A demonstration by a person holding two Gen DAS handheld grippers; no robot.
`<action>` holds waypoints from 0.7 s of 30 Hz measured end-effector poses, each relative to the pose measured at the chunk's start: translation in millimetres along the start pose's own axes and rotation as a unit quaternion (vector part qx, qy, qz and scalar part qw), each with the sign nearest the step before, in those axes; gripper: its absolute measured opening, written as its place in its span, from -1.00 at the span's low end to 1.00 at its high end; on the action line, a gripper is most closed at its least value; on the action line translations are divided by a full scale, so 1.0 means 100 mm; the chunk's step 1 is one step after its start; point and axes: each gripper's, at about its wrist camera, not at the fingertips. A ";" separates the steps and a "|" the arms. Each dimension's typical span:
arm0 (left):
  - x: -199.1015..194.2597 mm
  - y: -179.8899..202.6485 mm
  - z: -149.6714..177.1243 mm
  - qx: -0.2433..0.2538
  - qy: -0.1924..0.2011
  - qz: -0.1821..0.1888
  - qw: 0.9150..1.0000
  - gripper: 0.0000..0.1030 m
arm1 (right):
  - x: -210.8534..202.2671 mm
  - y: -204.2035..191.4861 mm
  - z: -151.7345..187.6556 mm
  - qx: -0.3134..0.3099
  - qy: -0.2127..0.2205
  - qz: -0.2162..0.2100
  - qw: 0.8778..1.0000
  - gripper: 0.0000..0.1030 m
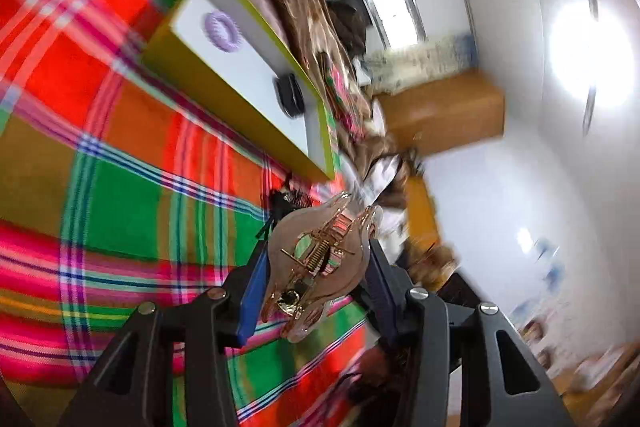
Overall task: Organize jewelry
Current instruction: 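Rotate the held claw clip with the left gripper while the right holds the blue coil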
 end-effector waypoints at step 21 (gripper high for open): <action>-0.05 -0.17 -0.29 -0.075 0.061 -0.046 0.994 -0.05 | 0.13 0.03 0.00 0.002 -0.007 -0.003 1.000 -0.82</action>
Point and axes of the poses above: each gripper's, at about its wrist camera, not at the fingertips, and x roughly the way its jaws point, y to its right, z to its underside, and after that the axes turned 14 degrees about -x, right-handed
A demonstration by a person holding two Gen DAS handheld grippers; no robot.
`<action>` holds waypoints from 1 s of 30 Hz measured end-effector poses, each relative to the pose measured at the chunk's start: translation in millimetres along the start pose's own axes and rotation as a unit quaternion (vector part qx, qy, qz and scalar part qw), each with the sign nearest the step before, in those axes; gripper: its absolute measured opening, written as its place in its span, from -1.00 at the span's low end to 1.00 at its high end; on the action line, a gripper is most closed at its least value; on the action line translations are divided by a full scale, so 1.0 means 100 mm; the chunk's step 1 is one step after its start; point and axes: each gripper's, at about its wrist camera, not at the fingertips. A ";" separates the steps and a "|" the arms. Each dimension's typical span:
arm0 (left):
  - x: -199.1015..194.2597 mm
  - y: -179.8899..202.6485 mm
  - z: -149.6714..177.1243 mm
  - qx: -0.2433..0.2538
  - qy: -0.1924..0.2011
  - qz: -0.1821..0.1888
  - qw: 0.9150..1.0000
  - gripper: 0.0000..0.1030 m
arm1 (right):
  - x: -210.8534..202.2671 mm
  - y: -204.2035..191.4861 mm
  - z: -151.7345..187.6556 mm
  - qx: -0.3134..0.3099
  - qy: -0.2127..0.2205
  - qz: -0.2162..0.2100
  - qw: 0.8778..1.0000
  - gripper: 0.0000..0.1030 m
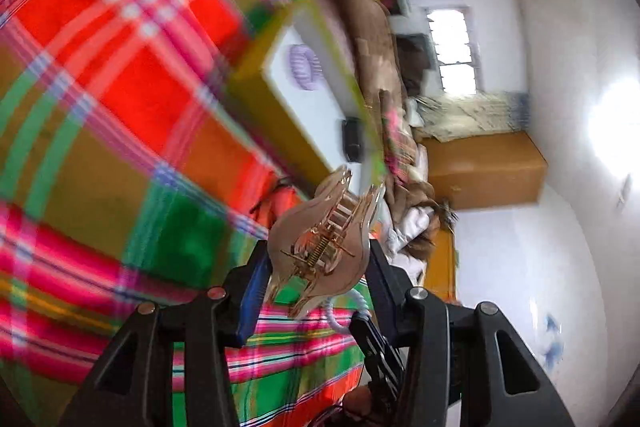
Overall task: Organize jewelry
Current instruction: 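Rotate the held claw clip with the left gripper while the right holds the blue coil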
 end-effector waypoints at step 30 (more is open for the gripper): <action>0.18 0.70 0.29 0.169 0.052 -0.183 0.967 -0.03 | 0.12 0.14 0.00 0.010 -0.003 -0.010 1.000 -0.82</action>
Point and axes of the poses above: each gripper's, at about its wrist camera, not at the fingertips, and x roughly the way its jaws point, y to its right, z to its underside, and after that the axes turned 14 degrees about -x, right-handed
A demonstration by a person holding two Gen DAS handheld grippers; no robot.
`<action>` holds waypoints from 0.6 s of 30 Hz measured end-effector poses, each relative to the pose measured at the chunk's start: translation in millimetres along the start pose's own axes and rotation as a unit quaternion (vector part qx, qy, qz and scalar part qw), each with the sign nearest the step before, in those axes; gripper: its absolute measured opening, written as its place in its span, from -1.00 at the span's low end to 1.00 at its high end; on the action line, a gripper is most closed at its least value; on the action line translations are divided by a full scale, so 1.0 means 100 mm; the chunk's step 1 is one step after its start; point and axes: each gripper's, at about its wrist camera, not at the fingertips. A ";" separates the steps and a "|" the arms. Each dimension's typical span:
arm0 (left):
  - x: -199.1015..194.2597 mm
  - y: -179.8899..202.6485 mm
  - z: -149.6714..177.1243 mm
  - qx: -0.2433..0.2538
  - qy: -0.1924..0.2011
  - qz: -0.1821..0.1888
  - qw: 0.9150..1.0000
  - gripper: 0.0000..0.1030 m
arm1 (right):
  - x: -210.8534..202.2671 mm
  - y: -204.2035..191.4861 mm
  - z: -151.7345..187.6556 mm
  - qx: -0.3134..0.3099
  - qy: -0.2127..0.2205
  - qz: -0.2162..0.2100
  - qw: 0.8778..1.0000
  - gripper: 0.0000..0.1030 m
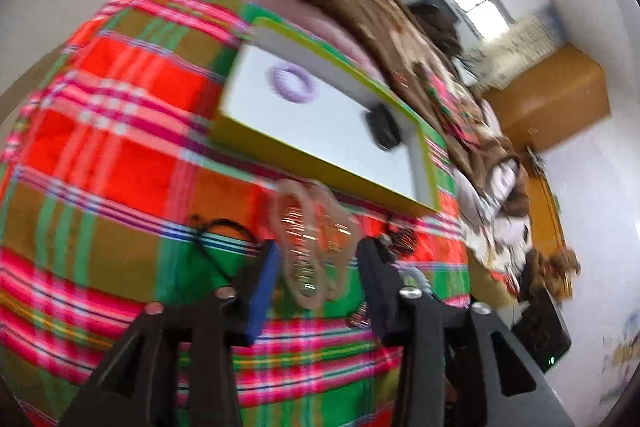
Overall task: Organize jewelry
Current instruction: 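Rotate the held claw clip with the left gripper while the right holds the blue coil, then lower the claw clip into the box with the left gripper while the right carries the blue coil in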
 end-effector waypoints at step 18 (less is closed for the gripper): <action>0.37 0.27 0.09 0.051 -0.006 -0.109 0.993 -0.23 | -0.02 0.00 -0.05 -0.004 0.006 0.005 1.000 -0.82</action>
Point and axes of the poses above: each gripper's, at about its wrist camera, not at the fingertips, and x roughly the way its jaws point, y to its right, z to its underside, and after that the axes turned 14 degrees about -x, right-handed
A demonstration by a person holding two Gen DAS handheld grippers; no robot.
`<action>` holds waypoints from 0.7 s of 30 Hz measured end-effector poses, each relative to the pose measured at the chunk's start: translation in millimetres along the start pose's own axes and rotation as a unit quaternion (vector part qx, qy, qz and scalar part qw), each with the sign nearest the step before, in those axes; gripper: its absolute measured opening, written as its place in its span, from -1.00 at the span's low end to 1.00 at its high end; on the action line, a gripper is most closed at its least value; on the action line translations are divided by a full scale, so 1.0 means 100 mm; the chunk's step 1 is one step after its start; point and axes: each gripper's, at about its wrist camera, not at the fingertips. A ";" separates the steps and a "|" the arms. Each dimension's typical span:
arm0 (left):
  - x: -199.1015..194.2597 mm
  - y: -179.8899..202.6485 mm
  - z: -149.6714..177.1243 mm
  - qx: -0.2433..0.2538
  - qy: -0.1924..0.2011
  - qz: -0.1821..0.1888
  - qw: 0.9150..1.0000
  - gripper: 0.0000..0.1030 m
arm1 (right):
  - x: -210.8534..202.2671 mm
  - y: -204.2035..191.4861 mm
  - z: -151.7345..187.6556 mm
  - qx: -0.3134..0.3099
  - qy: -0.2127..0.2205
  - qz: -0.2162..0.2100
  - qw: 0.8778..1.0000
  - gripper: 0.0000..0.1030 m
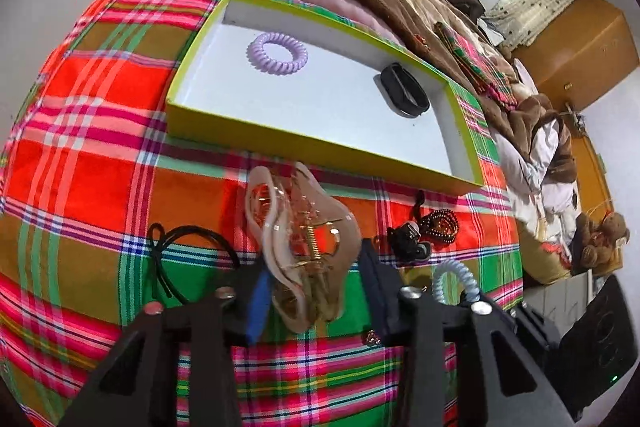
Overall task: Organize jewelry
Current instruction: 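Lower the claw clip into the box with the left gripper while the right carries the blue coil in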
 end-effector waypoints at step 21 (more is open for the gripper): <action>-0.58 0.08 -0.48 0.014 0.061 0.032 0.998 -0.70 | -0.11 0.24 -0.74 -0.037 0.031 0.039 0.998 -0.82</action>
Point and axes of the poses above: each gripper's, at about its wrist camera, not at the fingertips, and x roughly the way its jaws point, y to its right, z to its underside, and after that the axes turned 14 degrees about -x, right-handed
